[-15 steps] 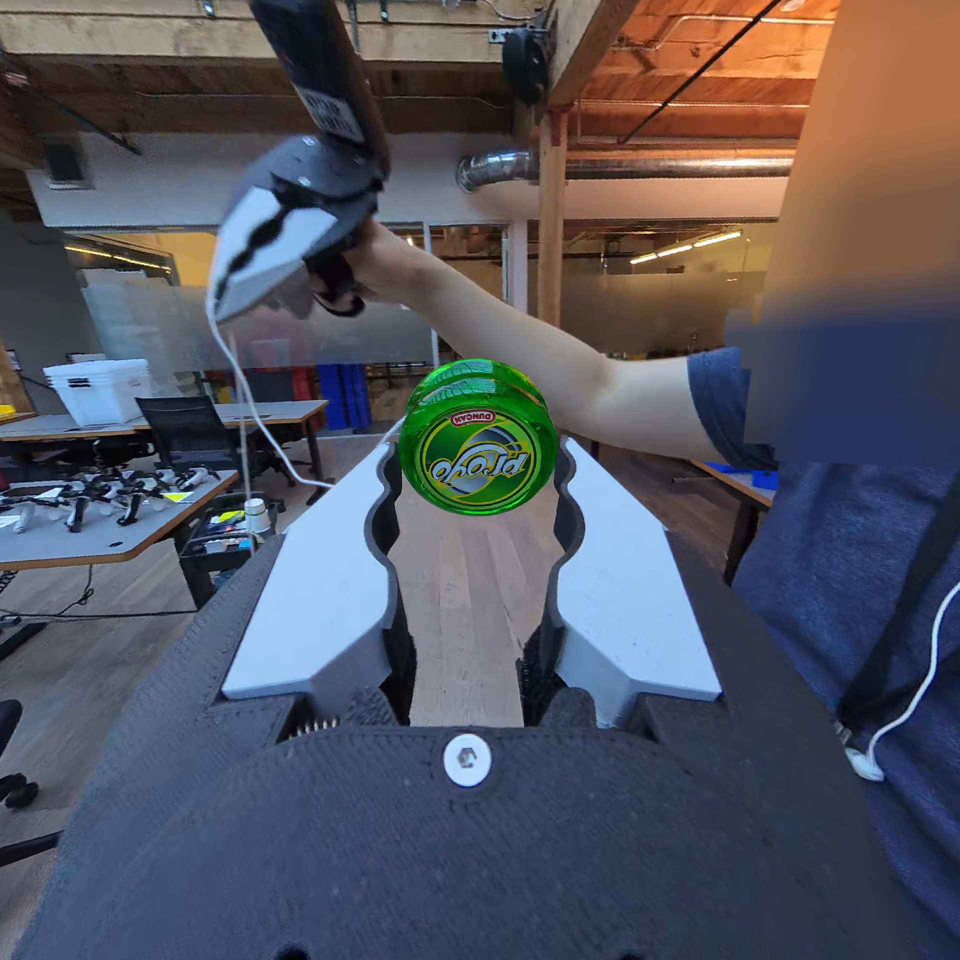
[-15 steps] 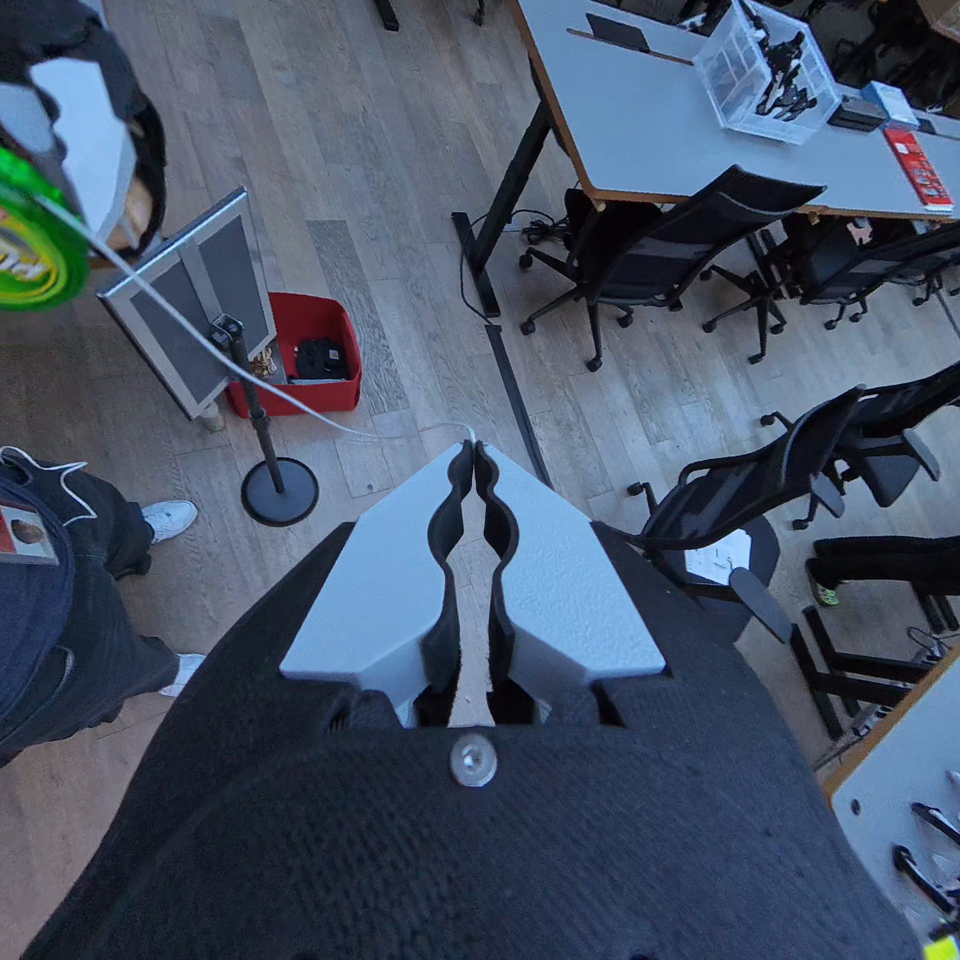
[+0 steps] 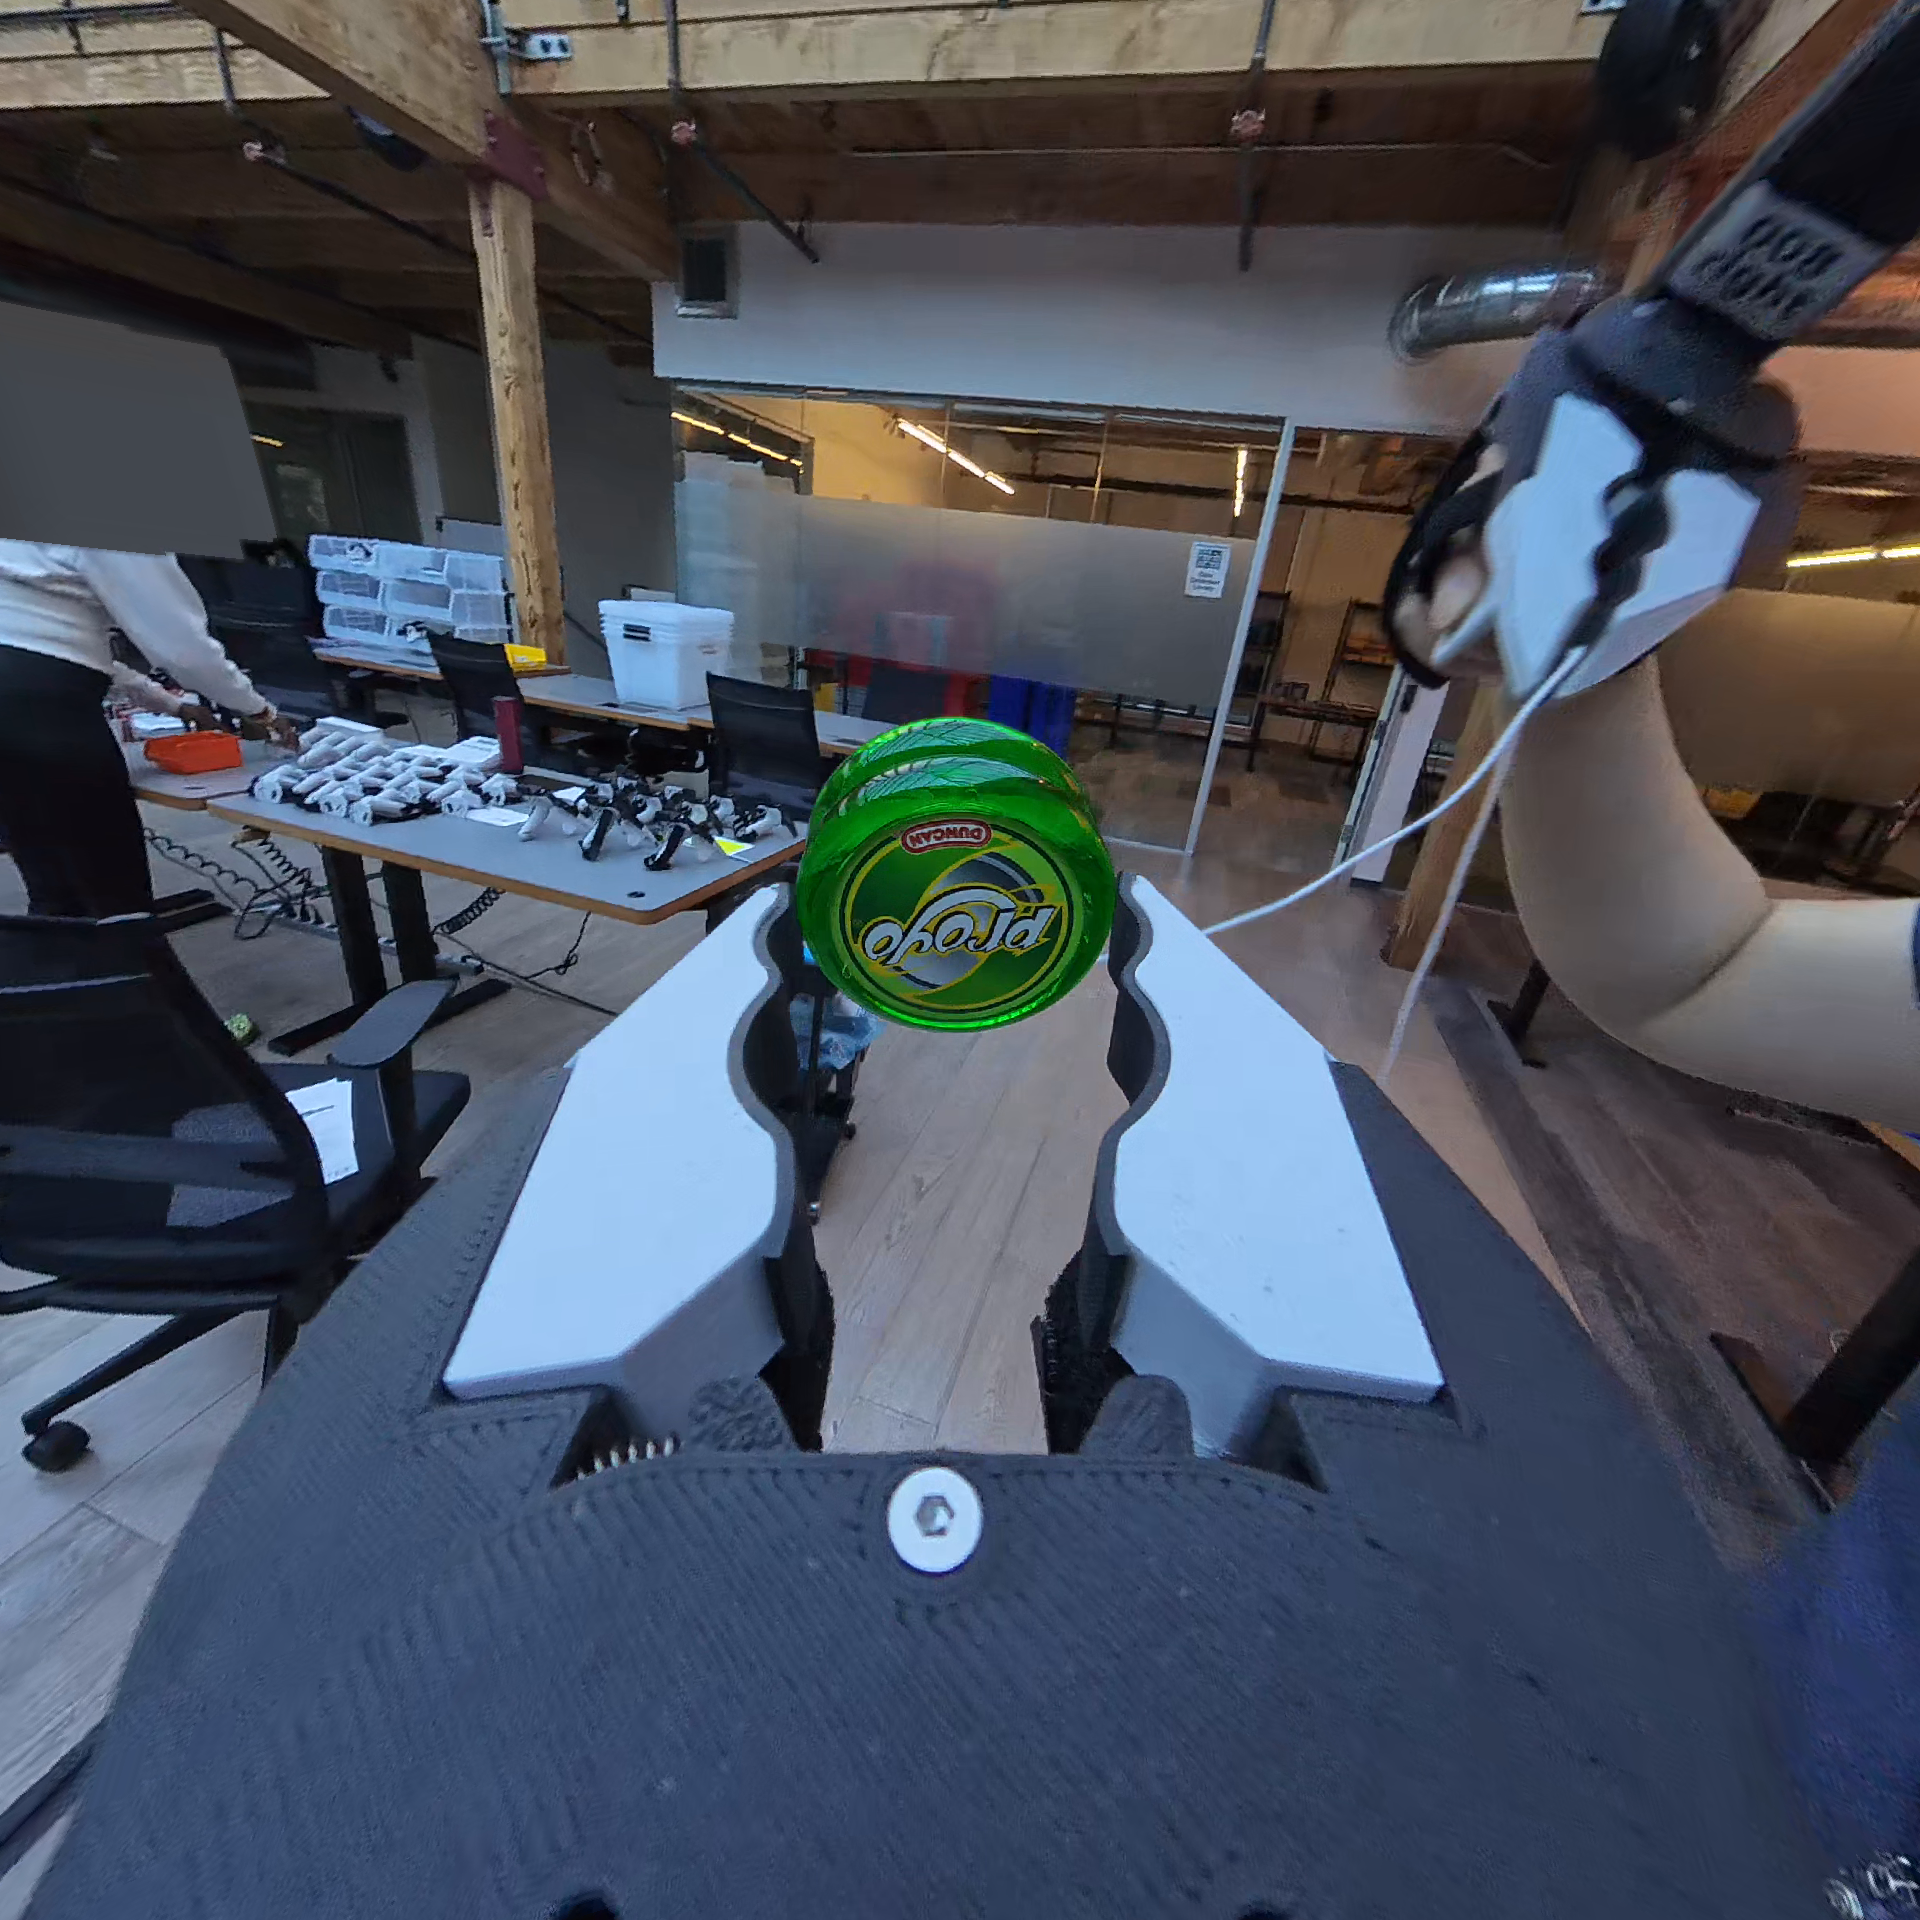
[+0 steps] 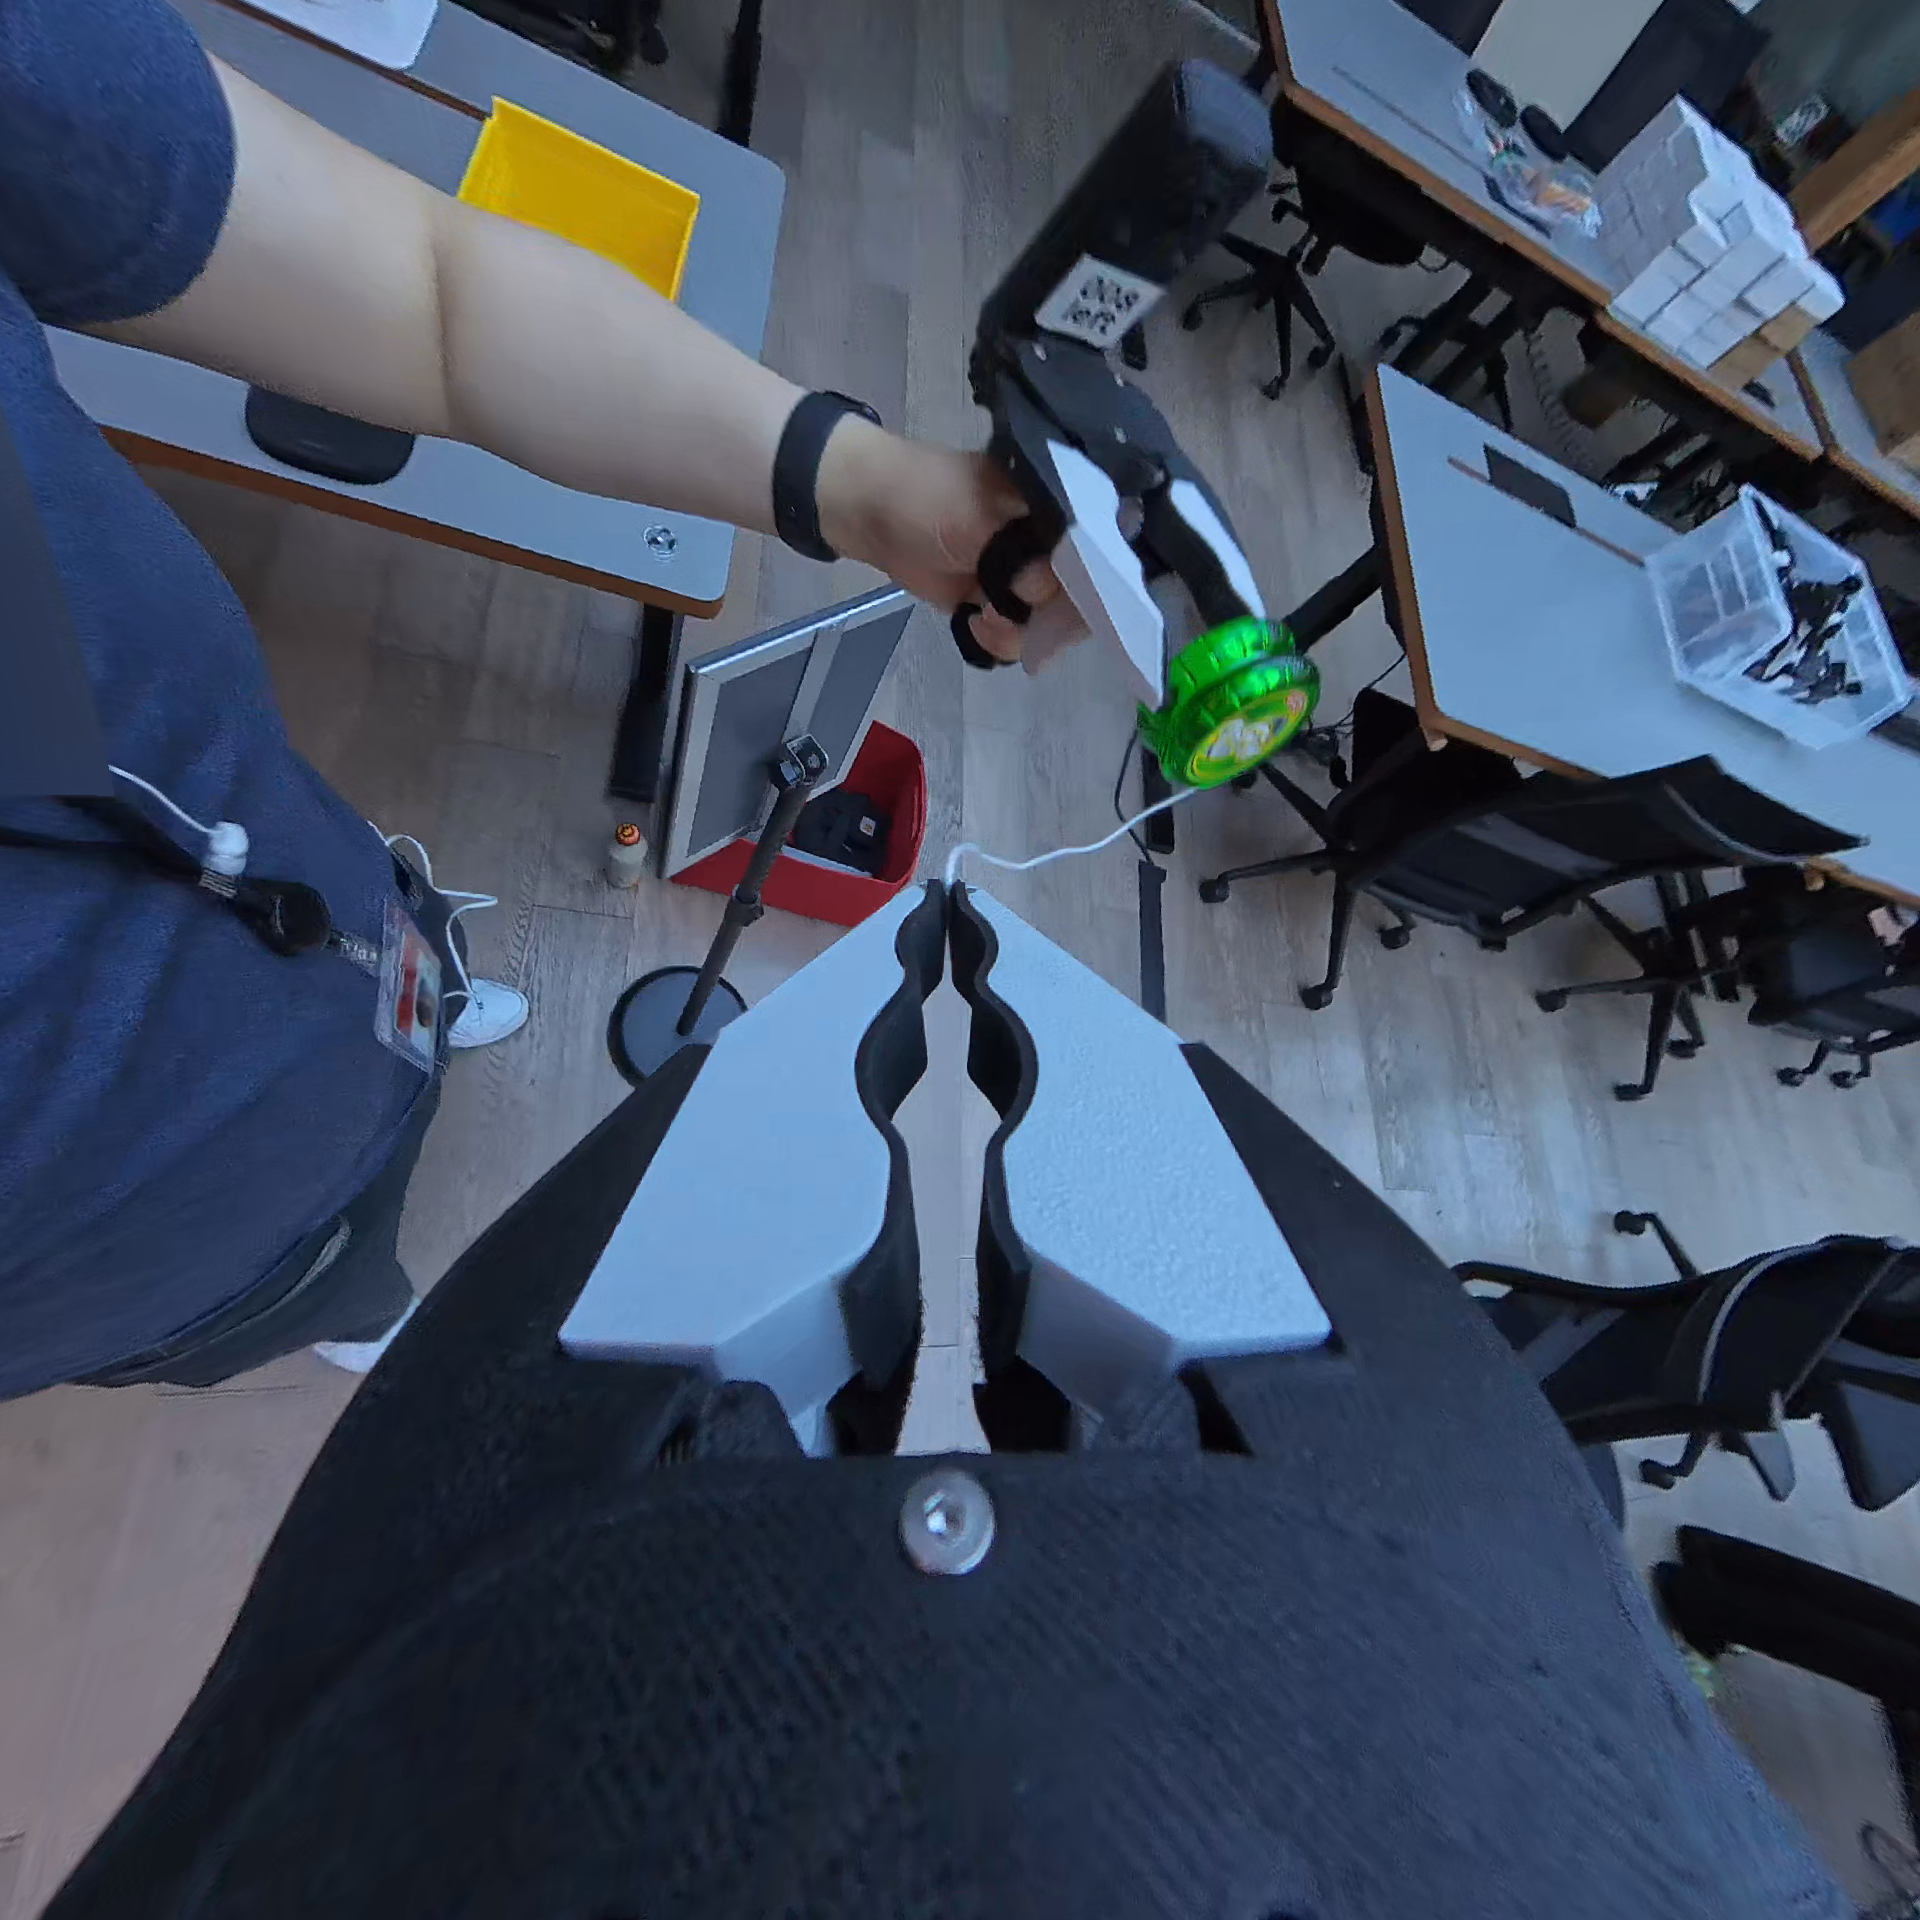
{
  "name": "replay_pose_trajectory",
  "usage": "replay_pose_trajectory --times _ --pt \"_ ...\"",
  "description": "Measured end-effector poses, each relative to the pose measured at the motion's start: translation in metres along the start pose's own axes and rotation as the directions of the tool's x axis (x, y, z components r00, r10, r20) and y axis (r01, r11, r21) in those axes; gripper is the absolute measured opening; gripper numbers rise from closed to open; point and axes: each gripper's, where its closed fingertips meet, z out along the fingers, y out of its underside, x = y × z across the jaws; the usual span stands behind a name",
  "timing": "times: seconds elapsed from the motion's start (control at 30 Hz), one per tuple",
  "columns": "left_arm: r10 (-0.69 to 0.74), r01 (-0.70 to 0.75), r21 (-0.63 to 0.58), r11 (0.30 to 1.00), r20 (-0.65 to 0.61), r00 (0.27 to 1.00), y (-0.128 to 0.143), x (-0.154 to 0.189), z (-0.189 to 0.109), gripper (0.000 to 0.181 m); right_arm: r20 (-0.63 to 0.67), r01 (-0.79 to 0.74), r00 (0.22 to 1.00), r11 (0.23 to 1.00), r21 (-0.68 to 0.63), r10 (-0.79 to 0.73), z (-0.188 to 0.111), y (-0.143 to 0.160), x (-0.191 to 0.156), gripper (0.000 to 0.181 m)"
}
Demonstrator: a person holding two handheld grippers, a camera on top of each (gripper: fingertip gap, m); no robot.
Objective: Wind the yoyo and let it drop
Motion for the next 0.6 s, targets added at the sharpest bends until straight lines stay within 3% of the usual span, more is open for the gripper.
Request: replay_pose_trajectory --times 0.1,0.2,0.27,0.4,0.6 --pt "-0.075 0.075 0.008 0.997 0.026 0.997 0.007 -0.010 0.003 0.058 0.014 0.071 0.997 0.997 0.003 -0.071 -0.012 -0.030 -0.009 0.000" --pt "-0.229 0.230 0.072 0.970 -0.027 0.973 0.004 -0.013 0.005 0.058 -0.008 0.135 0.991 0.990 -0.042 -0.135 -0.017 -0.044 -0.008 0.000" --pt "-0.255 0.257 0.078 0.963 -0.035 0.966 0.006 -0.016 0.005 0.058 -0.016 0.164 0.986 0.985 -0.051 -0.165 -0.019 -0.053 -0.007 0.000" --pt "-0.215 0.215 0.064 0.974 -0.010 0.977 0.009 -0.018 0.007 0.058 -0.033 0.202 0.978 0.976 -0.083 -0.205 -0.020 -0.065 0.000 0.000" --pt "0.014 -0.009 -0.112 0.994 0.042 0.999 0.030 -0.007 0.020 0.058 -0.104 0.232 0.963 0.961 -0.149 -0.249 -0.028 -0.084 0.037 0.000"
